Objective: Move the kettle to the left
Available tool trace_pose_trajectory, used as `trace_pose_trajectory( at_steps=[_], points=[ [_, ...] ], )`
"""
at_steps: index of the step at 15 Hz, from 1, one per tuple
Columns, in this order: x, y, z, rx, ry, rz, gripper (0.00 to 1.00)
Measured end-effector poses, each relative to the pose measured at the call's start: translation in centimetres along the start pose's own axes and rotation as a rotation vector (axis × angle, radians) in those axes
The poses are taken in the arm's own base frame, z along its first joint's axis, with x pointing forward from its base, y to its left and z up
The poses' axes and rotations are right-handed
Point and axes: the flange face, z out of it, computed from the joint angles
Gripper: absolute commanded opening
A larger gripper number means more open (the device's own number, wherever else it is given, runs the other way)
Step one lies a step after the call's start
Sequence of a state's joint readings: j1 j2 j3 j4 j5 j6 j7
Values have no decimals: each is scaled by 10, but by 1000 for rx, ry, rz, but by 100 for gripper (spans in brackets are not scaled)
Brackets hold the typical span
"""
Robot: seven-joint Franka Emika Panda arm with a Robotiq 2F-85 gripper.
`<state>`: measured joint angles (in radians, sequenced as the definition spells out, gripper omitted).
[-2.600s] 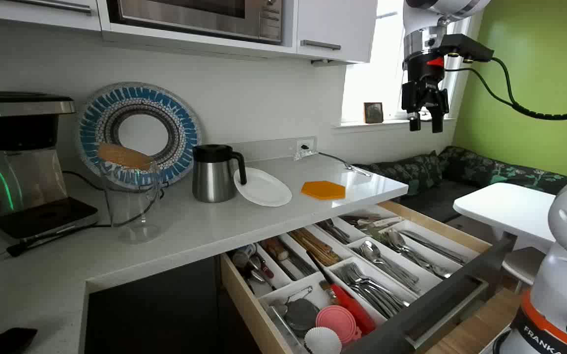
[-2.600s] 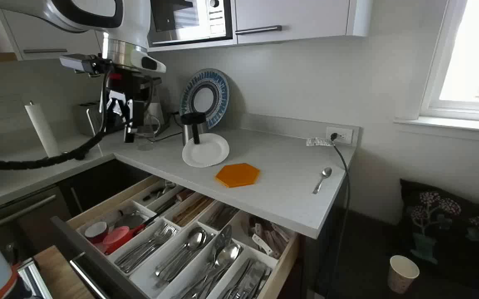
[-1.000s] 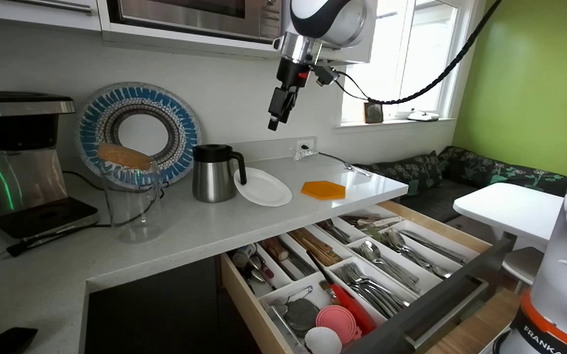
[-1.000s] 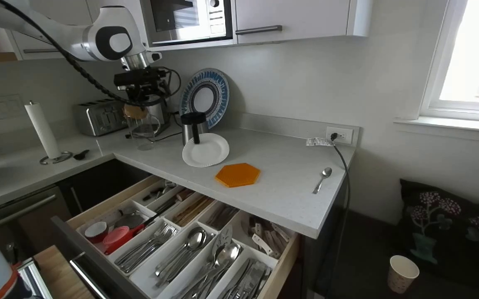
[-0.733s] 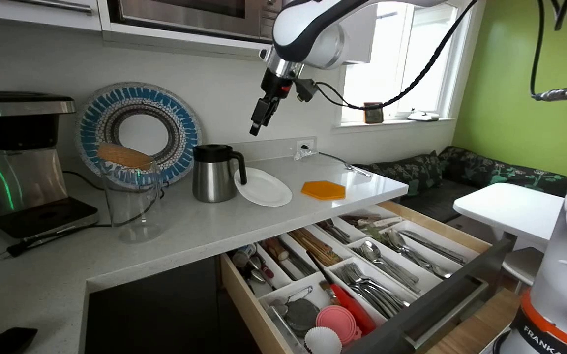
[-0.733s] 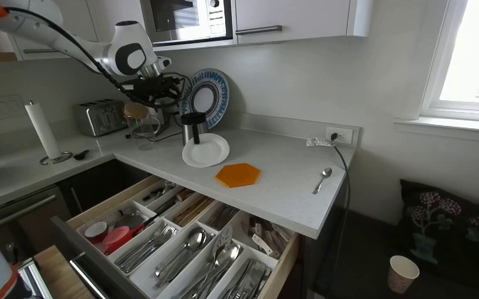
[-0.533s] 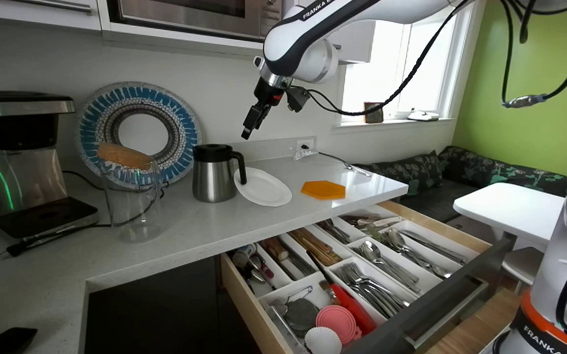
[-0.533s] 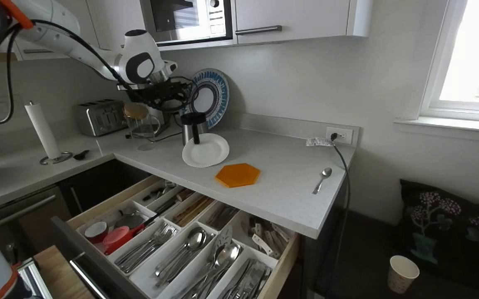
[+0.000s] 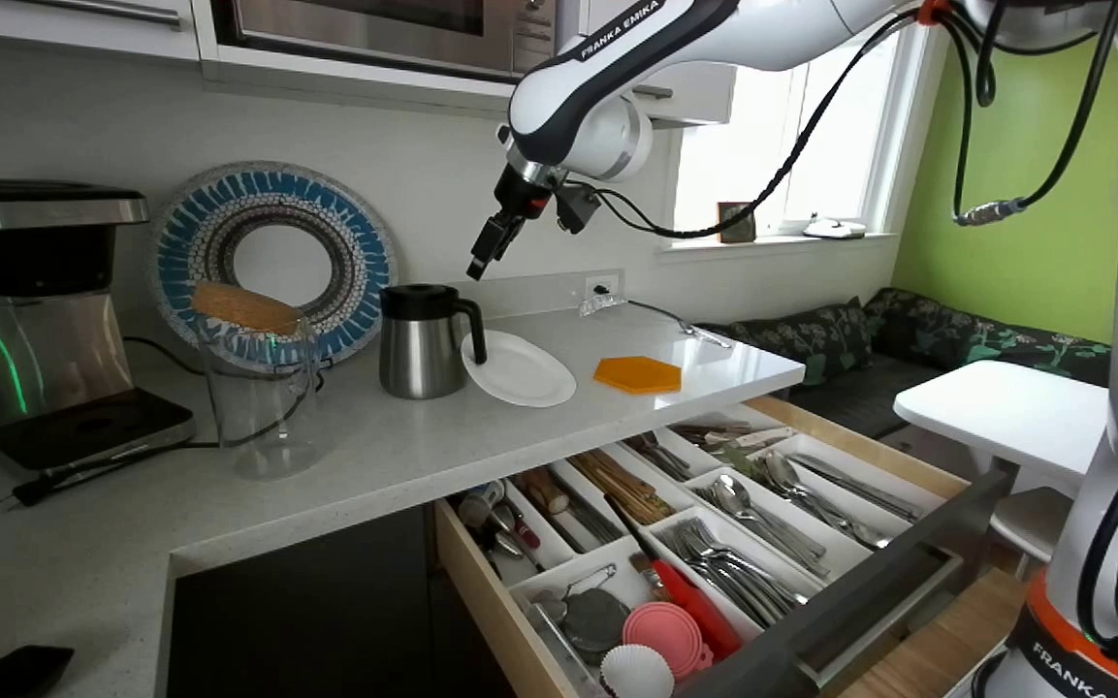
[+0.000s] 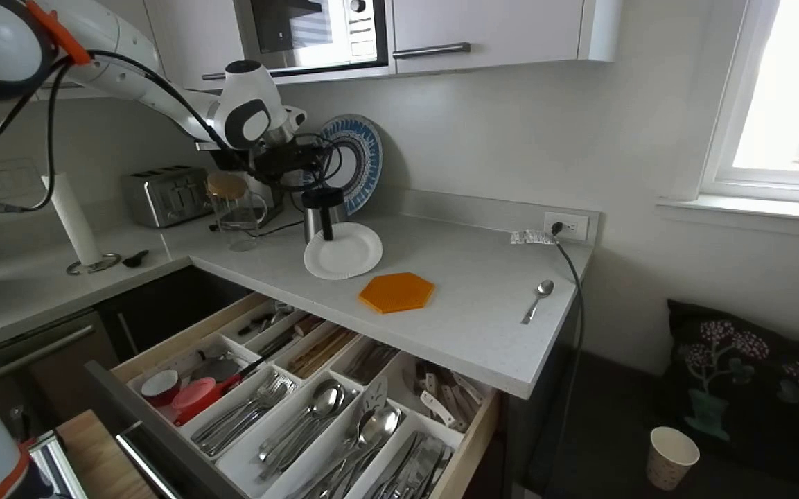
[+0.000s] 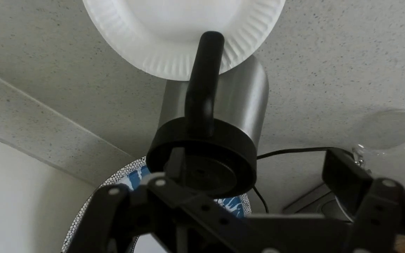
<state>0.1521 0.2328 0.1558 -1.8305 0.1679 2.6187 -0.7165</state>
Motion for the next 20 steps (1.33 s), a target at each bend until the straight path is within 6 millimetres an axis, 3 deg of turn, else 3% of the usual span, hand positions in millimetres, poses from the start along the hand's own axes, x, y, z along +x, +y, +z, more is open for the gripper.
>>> trace_pose_trajectory(
  at_steps=[6,13,17,18,20],
  points=[
    [-2,1,9,2,-5,-2,100],
    [-14,18,76,15,-9,19,100],
    [-9,29,99,1,29,18,100],
    [-6,31,102,4,38,18,84],
    [-1,35,105,7,55,16,66]
  ],
)
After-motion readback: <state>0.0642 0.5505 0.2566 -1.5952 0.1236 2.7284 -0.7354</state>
